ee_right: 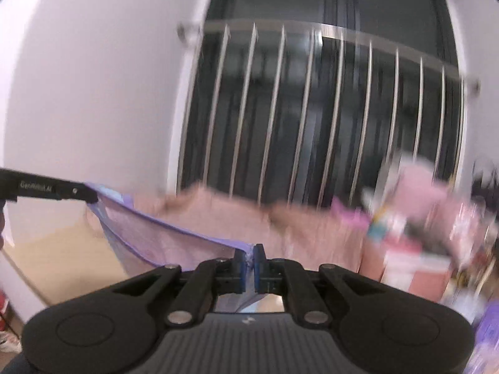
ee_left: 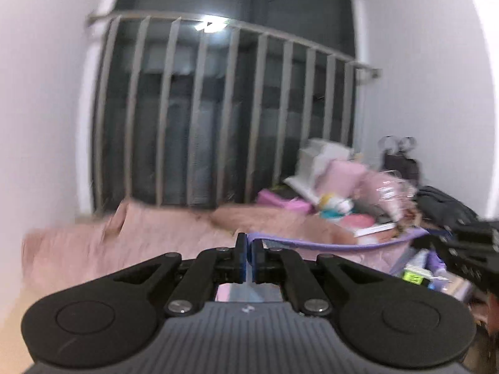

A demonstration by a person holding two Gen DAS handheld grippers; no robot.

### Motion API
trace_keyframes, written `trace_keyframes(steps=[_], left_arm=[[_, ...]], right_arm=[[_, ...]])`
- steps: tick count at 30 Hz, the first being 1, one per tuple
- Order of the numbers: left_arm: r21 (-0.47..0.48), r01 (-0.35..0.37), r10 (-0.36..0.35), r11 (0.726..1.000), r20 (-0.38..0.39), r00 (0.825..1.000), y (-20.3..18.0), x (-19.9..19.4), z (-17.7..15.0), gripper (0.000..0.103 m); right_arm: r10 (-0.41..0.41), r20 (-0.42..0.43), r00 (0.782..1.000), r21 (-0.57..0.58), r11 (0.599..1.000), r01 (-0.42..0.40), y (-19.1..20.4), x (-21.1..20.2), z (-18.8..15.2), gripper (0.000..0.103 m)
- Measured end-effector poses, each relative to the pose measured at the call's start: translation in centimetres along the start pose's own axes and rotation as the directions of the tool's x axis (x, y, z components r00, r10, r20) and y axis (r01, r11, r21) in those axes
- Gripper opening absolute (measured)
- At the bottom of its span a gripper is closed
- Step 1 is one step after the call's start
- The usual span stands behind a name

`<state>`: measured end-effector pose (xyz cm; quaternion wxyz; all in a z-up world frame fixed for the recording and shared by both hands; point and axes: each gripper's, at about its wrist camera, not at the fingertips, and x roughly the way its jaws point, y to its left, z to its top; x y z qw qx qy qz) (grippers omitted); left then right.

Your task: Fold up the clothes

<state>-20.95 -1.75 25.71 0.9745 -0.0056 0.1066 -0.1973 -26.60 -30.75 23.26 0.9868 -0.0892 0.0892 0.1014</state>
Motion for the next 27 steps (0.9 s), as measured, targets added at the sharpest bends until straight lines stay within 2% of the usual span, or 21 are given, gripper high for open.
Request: trace_keyframes(steps=[7, 9, 12, 15, 20, 24, 26, 27], left_arm=[[0.073, 0.072, -0.069, 0.995, -0.031, 0.997, 1.4, -0.1, 8.6, 0.002], [0.089, 0.089, -0.086, 0.992, -0.04, 0.996, 1.9, 0.0, 11.0, 0.002], [0.067, 0.07, -0.068, 0.995, -0.036, 0.997, 3.6, 2.7, 12.6, 0.002], [0.042, 0.052, -0.05, 0.998, -0.051, 0.997, 6.2, 6.9, 13.2, 0.002], [-0.018, 0.017, -0.019, 1.0, -0.076, 0.997, 11.3, 16.5, 14.0, 0.002], [-0.015, -0.04, 0.038, 0.999, -0.081, 0.996, 14.3, 25.2, 17.9, 0.002], [0.003, -0.067, 0.067, 0.998, -0.02, 0.998, 14.9, 27.9, 21.3, 0.002], [-0.015, -0.055, 0.055, 0.998, 0.015, 0.998, 15.4, 28.2, 23.0, 0.002]], right_arm=[[0.048, 0.053, 0.997, -0.124, 0.991, -0.041, -2.2, -1.1, 8.6, 0.004], [0.042, 0.072, 0.997, -0.136, 0.99, -0.032, -2.6, -0.3, 10.6, 0.004], [0.043, 0.088, 0.995, -0.139, 0.99, -0.031, -2.6, 2.7, 13.5, 0.004], [0.028, 0.075, 0.997, -0.154, 0.988, -0.016, -2.6, 7.2, 15.2, 0.004], [0.018, 0.016, 1.0, -0.12, 0.993, -0.016, -3.6, 17.9, 16.2, 0.004], [-0.033, -0.013, 0.999, -0.1, 0.994, 0.032, -4.9, 27.9, 17.7, 0.004], [-0.082, -0.006, 0.997, -0.111, 0.99, 0.081, -5.0, 32.7, 19.3, 0.004], [-0.103, 0.011, 0.995, -0.103, 0.989, 0.104, -5.1, 34.3, 20.4, 0.004]])
